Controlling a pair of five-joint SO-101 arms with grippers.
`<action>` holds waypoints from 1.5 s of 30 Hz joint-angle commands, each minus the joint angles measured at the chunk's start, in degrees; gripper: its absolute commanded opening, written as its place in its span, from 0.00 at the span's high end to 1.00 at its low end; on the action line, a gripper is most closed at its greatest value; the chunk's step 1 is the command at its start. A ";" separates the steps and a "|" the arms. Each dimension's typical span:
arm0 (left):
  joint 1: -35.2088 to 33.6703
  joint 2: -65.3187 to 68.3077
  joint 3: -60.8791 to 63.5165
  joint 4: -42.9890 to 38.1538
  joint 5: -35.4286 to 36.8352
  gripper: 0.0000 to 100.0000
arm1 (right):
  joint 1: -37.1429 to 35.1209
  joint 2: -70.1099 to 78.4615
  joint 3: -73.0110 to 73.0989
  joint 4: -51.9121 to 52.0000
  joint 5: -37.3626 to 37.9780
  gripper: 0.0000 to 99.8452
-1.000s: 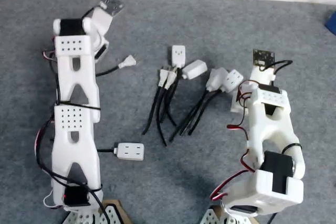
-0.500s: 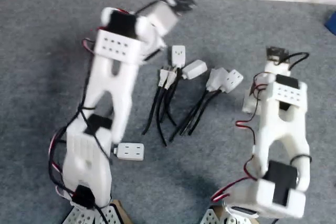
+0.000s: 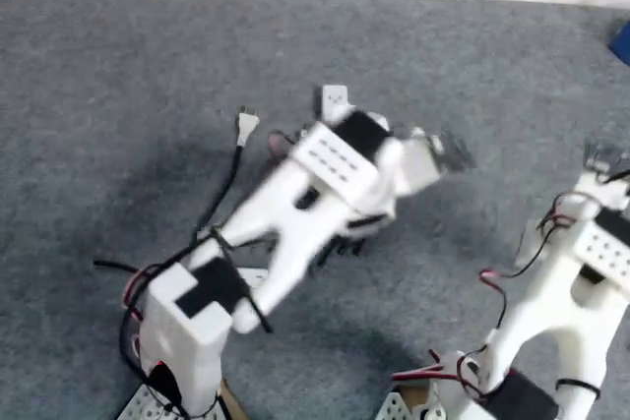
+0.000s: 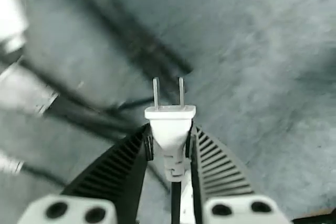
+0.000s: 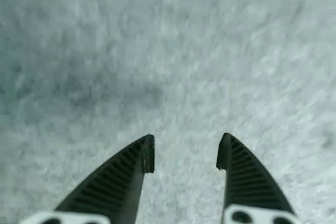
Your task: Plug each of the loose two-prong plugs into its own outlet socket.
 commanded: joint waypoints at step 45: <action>-39.34 10.68 -20.35 5.54 21.19 0.77 | -38.90 -7.69 -2.77 8.31 -24.44 0.79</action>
